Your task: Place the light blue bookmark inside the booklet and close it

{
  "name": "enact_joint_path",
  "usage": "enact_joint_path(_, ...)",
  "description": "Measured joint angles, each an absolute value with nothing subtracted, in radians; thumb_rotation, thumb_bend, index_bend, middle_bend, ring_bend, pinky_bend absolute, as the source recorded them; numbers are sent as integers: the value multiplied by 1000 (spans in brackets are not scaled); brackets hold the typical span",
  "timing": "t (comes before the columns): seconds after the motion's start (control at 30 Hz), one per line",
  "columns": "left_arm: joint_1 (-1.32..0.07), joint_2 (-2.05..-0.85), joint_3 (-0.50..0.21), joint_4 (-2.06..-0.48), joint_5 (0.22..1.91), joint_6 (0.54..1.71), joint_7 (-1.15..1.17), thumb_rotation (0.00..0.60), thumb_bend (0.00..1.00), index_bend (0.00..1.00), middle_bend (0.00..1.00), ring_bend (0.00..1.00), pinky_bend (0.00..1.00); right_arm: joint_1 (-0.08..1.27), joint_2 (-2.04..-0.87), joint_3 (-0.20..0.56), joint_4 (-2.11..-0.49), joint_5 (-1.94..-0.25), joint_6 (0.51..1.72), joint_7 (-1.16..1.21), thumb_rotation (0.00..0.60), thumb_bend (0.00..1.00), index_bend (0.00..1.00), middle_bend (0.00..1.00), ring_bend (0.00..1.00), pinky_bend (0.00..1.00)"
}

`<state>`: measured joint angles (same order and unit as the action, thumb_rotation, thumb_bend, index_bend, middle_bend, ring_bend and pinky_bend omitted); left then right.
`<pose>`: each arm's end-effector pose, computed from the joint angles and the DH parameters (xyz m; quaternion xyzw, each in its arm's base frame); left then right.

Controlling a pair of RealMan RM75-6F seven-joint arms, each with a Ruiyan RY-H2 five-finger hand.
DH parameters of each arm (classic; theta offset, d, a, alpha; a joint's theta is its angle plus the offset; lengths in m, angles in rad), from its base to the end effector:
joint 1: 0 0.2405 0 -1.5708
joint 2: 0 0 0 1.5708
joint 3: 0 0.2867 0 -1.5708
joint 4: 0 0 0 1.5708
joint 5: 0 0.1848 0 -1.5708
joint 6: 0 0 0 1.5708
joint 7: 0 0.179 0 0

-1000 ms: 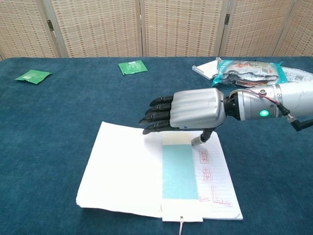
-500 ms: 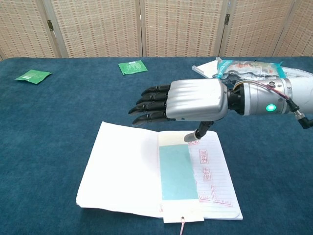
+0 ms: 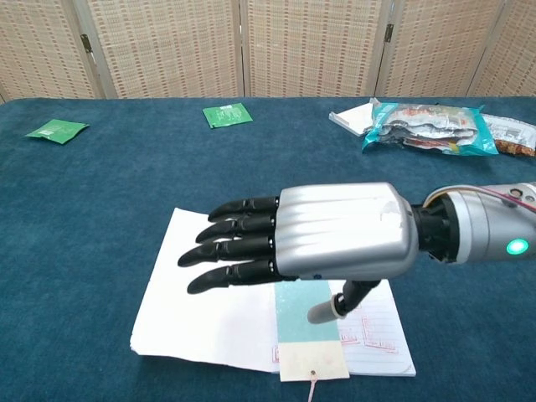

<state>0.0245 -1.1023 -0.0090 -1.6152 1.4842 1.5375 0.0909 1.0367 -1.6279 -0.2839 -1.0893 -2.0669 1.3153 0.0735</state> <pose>-0.3520 0.1714 0.2039 -0.5854 -0.3882 -0.3240 0.6338 -0.0872 -0.3015 -0.0524 0.9042 0.0519 0.4193 0.0633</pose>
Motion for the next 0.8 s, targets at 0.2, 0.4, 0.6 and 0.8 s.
enact_joint_path(0.2, 26, -1102, -7, -1616, 1484, 1539, 94, 600, 269, 190, 163, 153, 202, 1029, -1637, -288, -1131, -2087, 1285, 59, 600, 46, 0, 0, 0, 0)
enact_joint_path(0.4, 28, -1101, -6, -1615, 1482, 1538, 92, 600, 269, 190, 163, 152, 202, 1022, -1666, -291, -1144, -2096, 1249, 61, 600, 0, 0, 0, 0, 0)
enact_joint_path(0.6, 28, -1102, -6, -1612, 1481, 1537, 91, 600, 269, 190, 163, 152, 202, 1015, -1682, -288, -1151, -2104, 1235, 57, 600, 0, 0, 0, 0, 0)
enact_joint_path(0.8, 30, -1103, -5, -1609, 1478, 1537, 89, 600, 269, 190, 163, 153, 202, 1012, -1690, -288, -1150, -2107, 1212, 49, 600, 0, 0, 0, 0, 0)
